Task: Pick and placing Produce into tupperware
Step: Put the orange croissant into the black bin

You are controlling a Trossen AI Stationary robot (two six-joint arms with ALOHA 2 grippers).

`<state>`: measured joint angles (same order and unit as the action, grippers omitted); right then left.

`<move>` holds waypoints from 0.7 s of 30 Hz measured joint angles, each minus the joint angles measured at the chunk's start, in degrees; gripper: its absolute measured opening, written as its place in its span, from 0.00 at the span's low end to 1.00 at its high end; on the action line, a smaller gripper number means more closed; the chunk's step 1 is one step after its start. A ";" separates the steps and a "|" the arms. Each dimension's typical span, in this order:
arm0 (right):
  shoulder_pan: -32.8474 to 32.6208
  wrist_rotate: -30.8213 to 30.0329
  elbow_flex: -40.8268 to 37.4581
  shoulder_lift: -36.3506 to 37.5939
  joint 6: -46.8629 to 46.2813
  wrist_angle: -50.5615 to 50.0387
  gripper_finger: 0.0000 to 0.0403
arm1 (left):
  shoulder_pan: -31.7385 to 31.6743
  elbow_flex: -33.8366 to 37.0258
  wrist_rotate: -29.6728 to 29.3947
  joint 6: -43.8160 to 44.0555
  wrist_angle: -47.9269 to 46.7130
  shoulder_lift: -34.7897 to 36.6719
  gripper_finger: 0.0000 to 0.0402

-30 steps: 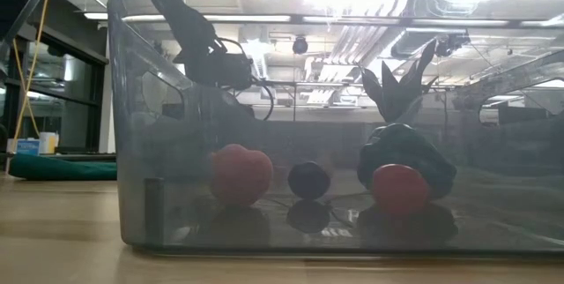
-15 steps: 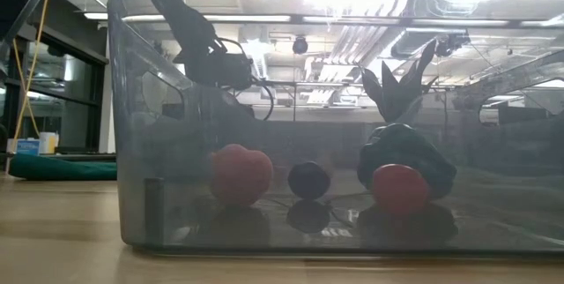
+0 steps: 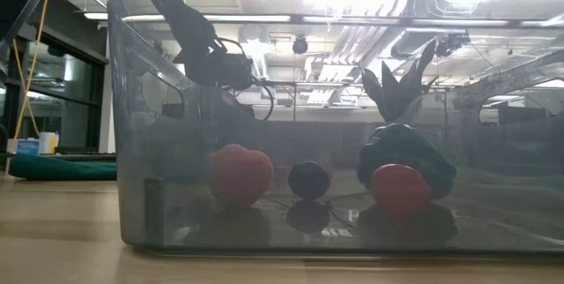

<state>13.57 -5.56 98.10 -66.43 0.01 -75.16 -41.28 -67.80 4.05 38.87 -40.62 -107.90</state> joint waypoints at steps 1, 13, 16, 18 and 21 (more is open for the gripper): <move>0.02 0.02 0.00 0.00 0.00 0.02 0.61 | 0.00 0.00 0.00 0.00 0.00 0.00 0.53; 0.02 0.01 0.00 0.00 0.00 0.94 0.61 | 0.00 -0.02 0.02 0.00 0.02 0.00 0.51; 0.00 0.00 0.00 0.00 0.00 0.92 0.61 | 0.00 -0.02 0.02 -0.02 0.02 0.00 0.52; 0.01 0.02 0.00 0.00 0.00 0.94 0.61 | 0.00 -0.02 0.02 -0.02 0.02 0.00 0.51; 0.00 0.01 0.00 0.00 -0.01 0.93 0.61 | 0.00 -0.02 0.02 -0.02 0.02 0.00 0.49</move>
<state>13.57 -5.55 98.10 -66.43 0.00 -74.22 -41.28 -67.81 4.08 38.85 -40.60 -107.90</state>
